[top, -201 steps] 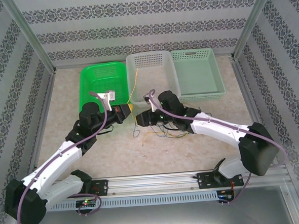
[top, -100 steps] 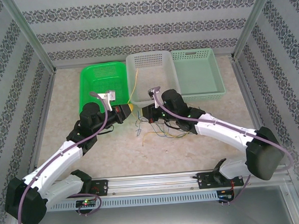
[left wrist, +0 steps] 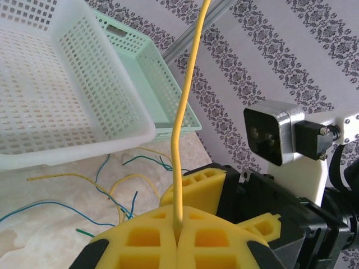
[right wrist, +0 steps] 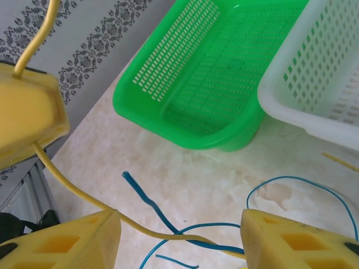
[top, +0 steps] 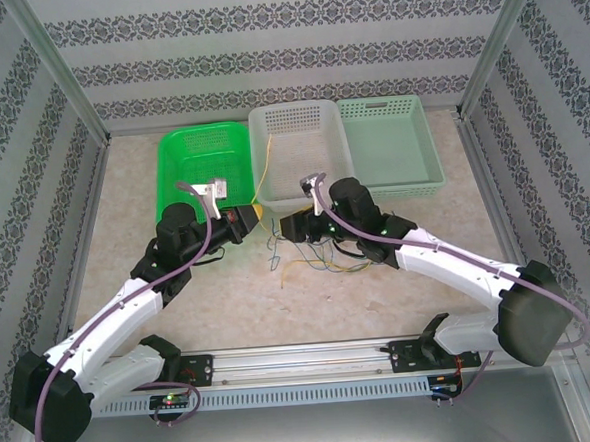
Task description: Untangle the cables
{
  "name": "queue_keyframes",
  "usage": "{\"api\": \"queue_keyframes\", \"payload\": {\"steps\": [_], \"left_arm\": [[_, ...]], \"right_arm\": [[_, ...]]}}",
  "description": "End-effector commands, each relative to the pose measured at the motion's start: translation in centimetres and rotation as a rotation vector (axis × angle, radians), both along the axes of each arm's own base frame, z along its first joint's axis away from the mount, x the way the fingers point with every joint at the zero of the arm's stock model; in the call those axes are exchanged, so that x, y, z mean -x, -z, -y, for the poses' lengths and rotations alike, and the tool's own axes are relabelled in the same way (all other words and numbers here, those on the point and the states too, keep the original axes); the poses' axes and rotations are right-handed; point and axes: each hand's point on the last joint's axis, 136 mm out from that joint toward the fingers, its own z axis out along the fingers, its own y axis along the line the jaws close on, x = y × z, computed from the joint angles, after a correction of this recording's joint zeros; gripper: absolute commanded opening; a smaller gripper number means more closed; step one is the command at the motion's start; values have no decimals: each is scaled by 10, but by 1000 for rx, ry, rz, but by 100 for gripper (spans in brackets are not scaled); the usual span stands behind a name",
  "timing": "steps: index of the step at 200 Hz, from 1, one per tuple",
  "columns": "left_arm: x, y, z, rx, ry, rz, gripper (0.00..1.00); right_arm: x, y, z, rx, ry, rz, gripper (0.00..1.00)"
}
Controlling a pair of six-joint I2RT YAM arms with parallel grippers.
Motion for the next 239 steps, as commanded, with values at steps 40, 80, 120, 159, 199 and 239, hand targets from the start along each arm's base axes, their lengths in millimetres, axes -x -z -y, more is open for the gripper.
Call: {"api": "queue_keyframes", "payload": {"steps": [40,80,120,159,199,239], "left_arm": [[-3,-13,3,47,13,43,0],[-4,-14,3,54,14,44,0],[-4,-13,6,63,26,44,0],[-2,-14,7,79,38,47,0],[-2,-16,7,90,41,59,0],[-4,-16,6,90,29,61,0]], "right_arm": [[3,-9,-22,-58,-65,14,62],[1,-3,-29,-52,-70,7,62],[-13,-4,-37,-53,-46,21,62],[-25,-5,-49,-79,-38,30,55],[-33,-6,-51,-80,-29,42,48],[-31,-7,-54,-88,-40,30,23]]}}
